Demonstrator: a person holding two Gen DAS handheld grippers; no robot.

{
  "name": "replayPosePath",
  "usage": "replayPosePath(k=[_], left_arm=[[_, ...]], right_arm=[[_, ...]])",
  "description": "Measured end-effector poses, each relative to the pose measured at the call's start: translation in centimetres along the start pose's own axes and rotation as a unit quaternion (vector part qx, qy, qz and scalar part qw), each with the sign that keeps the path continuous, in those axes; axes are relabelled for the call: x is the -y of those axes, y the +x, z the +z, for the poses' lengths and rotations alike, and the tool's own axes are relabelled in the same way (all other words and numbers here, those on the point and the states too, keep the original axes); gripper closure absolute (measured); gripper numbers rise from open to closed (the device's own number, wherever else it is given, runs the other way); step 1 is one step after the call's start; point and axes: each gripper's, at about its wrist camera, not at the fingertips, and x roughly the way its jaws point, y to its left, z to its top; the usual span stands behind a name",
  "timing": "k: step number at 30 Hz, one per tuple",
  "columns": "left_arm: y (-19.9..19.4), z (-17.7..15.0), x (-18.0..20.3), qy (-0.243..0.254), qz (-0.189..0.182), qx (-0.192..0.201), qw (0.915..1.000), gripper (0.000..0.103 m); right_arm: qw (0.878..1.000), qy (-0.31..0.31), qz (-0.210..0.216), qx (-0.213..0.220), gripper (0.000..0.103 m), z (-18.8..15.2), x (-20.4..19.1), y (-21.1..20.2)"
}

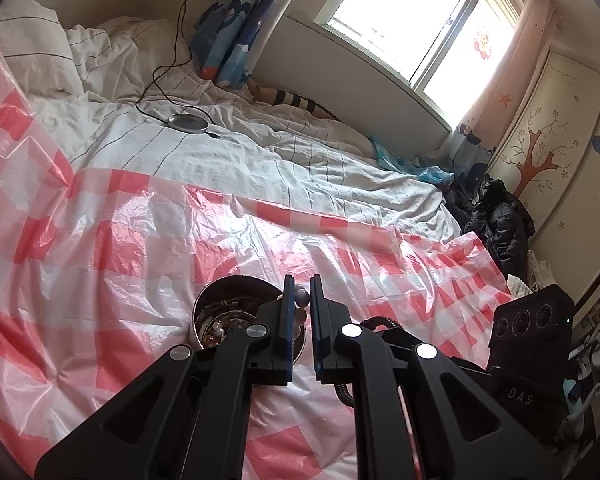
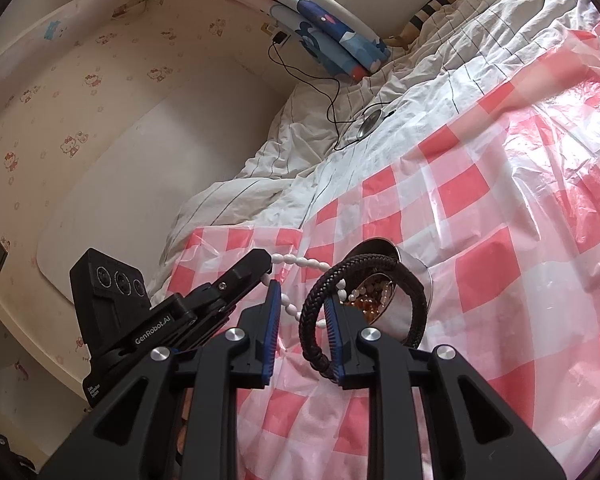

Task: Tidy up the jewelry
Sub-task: 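Lower the white bracelet into the tin and open the left gripper while the right gripper carries the black bracelet, then lower the black braided bracelet into the tin and open the right gripper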

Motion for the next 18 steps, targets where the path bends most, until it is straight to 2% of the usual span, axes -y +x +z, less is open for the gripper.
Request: replayPosePath(k=[11,15,18], left_arm=[[2.1,-0.2,0.5,-0.012,-0.005,-0.013,0.9998,0.096],[3.5,-0.4,-0.3,-0.015,0.03,-0.031,0.9989,0.096],[4.3,-0.5,-2.3,-0.047,0.059,-0.046,0.9961,0.096]], right_arm=[[1.0,0.003,0.007,0.005,0.078,0.6,0.3,-0.1],[1.0,0.004,0.007,0.006,0.078,0.8,0.4,0.0],[1.0,0.003,0.007,0.005,0.078,0.9,0.3,0.1]])
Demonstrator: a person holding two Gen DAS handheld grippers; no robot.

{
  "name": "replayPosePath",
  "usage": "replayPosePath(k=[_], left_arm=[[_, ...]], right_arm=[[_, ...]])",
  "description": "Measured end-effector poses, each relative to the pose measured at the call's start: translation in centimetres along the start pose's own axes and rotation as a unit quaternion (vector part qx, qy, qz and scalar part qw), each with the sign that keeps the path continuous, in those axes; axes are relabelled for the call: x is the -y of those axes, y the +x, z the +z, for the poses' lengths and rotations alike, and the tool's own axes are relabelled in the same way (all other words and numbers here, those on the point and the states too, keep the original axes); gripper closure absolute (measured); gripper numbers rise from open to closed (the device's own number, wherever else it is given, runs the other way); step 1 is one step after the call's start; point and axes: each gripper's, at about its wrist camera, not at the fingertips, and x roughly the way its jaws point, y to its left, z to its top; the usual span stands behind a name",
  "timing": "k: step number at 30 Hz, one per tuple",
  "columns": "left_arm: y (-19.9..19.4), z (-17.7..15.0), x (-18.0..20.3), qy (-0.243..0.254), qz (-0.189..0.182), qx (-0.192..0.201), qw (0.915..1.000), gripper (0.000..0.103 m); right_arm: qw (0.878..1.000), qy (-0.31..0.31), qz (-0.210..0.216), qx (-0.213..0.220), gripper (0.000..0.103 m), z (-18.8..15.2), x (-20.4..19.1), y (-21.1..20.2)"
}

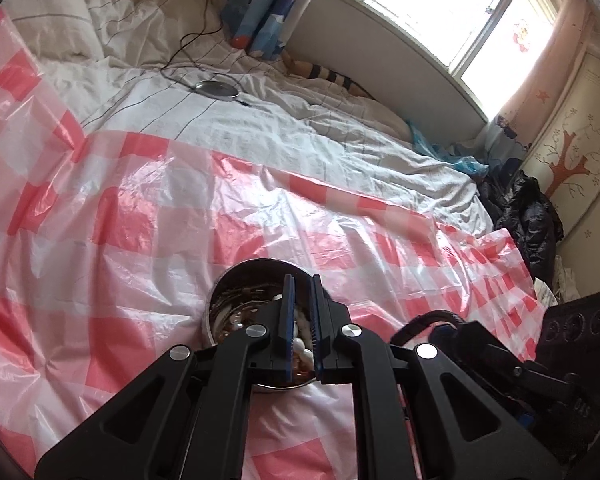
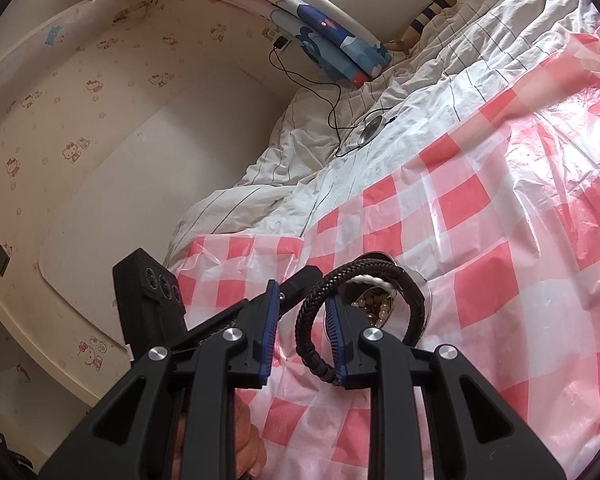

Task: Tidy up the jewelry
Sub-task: 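Lower the black braided bracelet into the tin and open the right gripper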

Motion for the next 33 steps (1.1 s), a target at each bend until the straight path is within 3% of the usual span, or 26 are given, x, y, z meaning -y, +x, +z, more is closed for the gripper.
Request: replayPosePath(k=[7,15,26,33], left_arm=[[-0.5,0.5,-2.7,-0.044,0.017,0.003,0.9989,0.096],[-1.6,1.1,-4.2,-0.063,0.02,0.017,0.9976,0.089],[-2.5,1.4,-5.2,-0.07,0.02,0.022,0.9971,0.086],[-3.0,1.8,-6.3,-0.077,0.026,0.025,0.9964,0.082]], right_arm=[[1.0,-0.009,0.003,0.002,0.077,0.4,-0.6,0.9],[0.998,0.012,0.065,0.004,0.075,2.1,-1.1,5.9],[0.998,0.004,0.061,-0.028,0.075,1.7,-1.9,10.4],[0.997,0.016,0.046,-0.053,0.066,1.2,-1.1,12.2]])
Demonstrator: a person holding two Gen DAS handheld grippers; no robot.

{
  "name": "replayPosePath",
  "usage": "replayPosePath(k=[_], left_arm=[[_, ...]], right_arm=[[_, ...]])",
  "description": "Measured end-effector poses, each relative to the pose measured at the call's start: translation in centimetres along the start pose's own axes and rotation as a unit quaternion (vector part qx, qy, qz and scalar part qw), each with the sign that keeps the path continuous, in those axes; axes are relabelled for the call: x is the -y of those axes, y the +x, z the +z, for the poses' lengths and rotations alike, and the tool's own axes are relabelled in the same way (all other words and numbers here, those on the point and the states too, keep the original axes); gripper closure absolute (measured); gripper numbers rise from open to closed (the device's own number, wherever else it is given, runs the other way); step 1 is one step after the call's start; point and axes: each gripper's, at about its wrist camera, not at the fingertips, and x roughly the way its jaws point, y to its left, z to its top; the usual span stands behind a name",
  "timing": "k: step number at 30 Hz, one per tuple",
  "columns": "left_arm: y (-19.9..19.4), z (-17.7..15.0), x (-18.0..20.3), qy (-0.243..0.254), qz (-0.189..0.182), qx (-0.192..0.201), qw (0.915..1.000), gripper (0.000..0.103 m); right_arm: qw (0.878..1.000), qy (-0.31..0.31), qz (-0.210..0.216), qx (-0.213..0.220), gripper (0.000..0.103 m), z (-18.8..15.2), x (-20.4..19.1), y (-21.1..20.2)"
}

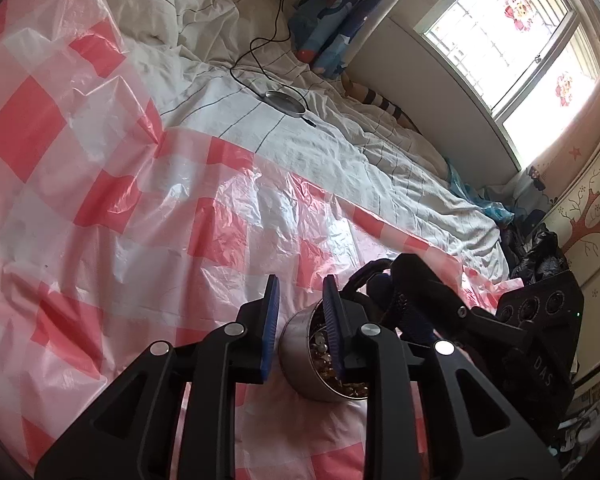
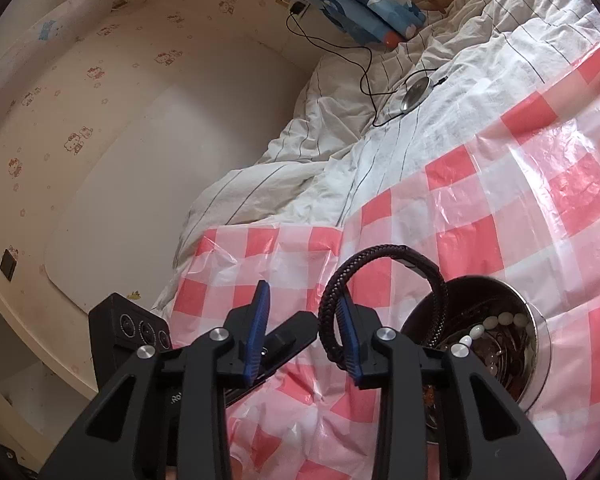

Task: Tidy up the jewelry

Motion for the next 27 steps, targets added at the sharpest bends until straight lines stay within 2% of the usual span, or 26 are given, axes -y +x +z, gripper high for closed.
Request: replayPosePath(k=[3,8,9,13,18,21,27], left_arm=[[-0.2,0.2,0.1,0.002,0.002,-0.001,1.0,0.081],[-0.9,0.3,0.7,0.007,-0.002,0.0,1.0,0.076],[-1.1,0.3,0.8,0.008,-0.002,0.001,1.0,0.074],[-2.0,0.3,0.9,0.016,-0.002,0.002,0.9999,0.072],[-2.8,0.6,0.5,0.015,0.002,0.0,0.9999,0.065],[-2.7,0.2,1.0,0.033,0.004,-0.015,0.9993,0.063],[-3.3,-0.4,1.4,0.051,0.003,-0.023,0.9984,0.058]], right_arm=[[1.0,0.019,-0.023,-0.004,0.061,-0.6,0.8,-0.5],[0.993,0.072,-0.094,-0.009,0.05,-2.1,2.9,-3.6],[0.993,0.084,-0.087,-0.005,0.05,-2.4,3.2,-4.3],[0.991,0.099,-0.084,0.017,0.037,-3.7,3.0,-7.5],[0.992,0.102,-0.067,0.044,0.034,-4.7,2.4,-10.1],[0.991,0.104,-0.064,0.053,0.032,-4.7,2.3,-10.6],[0.995,0.088,0.001,0.055,0.029,-3.5,1.3,-8.4]])
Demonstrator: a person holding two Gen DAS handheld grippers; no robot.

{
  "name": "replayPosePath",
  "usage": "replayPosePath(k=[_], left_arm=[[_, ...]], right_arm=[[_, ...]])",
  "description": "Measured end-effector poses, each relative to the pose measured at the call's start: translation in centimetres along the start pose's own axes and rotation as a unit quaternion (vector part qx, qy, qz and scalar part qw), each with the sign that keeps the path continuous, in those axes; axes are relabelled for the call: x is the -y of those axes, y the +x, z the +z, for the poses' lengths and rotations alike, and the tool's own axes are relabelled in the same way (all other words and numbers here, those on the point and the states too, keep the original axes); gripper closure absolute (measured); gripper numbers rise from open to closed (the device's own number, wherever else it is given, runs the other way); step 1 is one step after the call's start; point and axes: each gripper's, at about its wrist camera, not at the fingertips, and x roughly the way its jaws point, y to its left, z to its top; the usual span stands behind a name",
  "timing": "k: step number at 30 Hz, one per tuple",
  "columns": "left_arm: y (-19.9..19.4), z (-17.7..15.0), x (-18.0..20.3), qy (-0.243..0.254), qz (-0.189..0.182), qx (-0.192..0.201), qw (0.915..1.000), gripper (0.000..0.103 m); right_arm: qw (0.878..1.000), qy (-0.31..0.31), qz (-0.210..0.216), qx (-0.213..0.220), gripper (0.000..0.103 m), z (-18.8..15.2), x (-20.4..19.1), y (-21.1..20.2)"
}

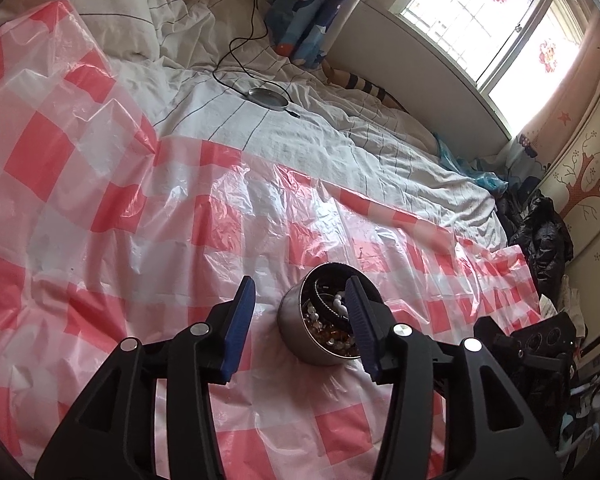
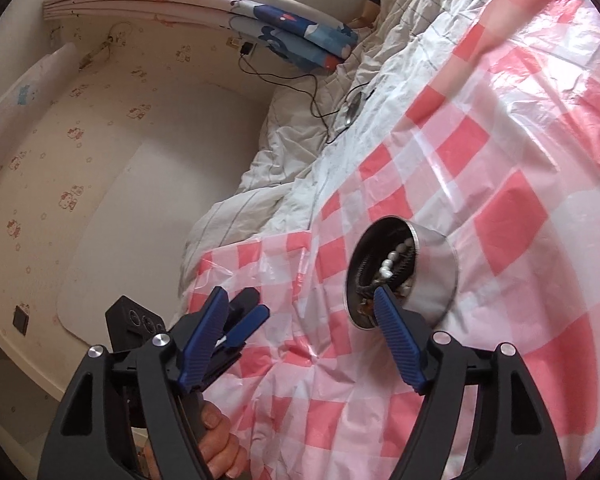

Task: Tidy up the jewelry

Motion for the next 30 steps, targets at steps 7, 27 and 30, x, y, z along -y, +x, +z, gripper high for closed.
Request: replayPosePath(k=[7,27,30], left_arm=[[-0.2,0.0,-0.6,-0.005,0.005,-0.008,0.9999,0.056],[-5.0,-2.6,5.2,0.156,0.11,0.07,0.9791,0.012],[-5.5,-3.1,5.3,0.154,0.115,0.065,0.9792,0.008]], right_arm=[[0.999,0.001,-0.036,-0.036,0.027,0.2,0.9,4.4],[0.941,-0.19,-0.279,0.033,0.008,-6.6,-5.1,-7.1],[0.913,-0.237,-0.327,0.061,0.007,-7.5,-5.9,-8.2]])
